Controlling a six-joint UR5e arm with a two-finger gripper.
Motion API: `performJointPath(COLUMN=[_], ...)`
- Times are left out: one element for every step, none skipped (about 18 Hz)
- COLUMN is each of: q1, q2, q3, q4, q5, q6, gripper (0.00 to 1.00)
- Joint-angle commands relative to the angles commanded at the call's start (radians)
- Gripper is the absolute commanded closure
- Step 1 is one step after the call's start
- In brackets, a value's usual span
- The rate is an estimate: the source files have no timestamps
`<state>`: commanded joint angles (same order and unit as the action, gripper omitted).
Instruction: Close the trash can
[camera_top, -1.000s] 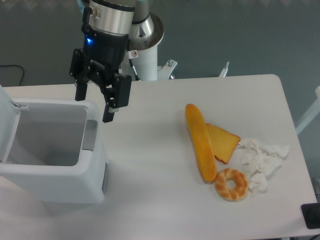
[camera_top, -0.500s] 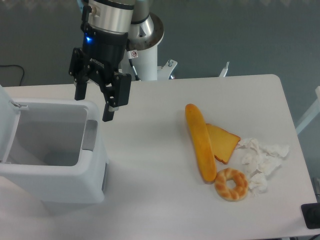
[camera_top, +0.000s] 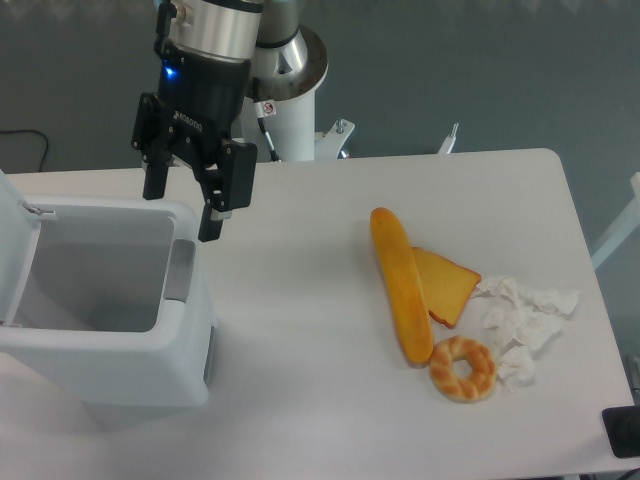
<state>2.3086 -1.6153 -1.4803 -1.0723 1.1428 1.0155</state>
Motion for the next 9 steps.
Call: performJointPath(q1=[0.0,-0.002,-0.002,-0.002,-0.002,-0.002,-0.002,-0.009,-0.014], q2=[0.002,0.003,0.003,0.002,0.002,0.002,0.003,0.002,0.002], q3=[0.0,0.0,0.002,0.002,0.002,0.002,0.002,0.002,0.002], q4=[0.0,0.0,0.0,0.0,0.0,0.0,0.0,0.0,0.0], q5=[0.0,0.0,0.0,0.0,0.0,0.0,0.0,0.0,0.0], q6=[-0.002,-0.003,-0.003,-0.003,-0.003,-0.003,-0.003,-0.003,-0.003], gripper=[0.0,0.0,0.0,0.0,0.0,0.0,0.0,0.0,0.0])
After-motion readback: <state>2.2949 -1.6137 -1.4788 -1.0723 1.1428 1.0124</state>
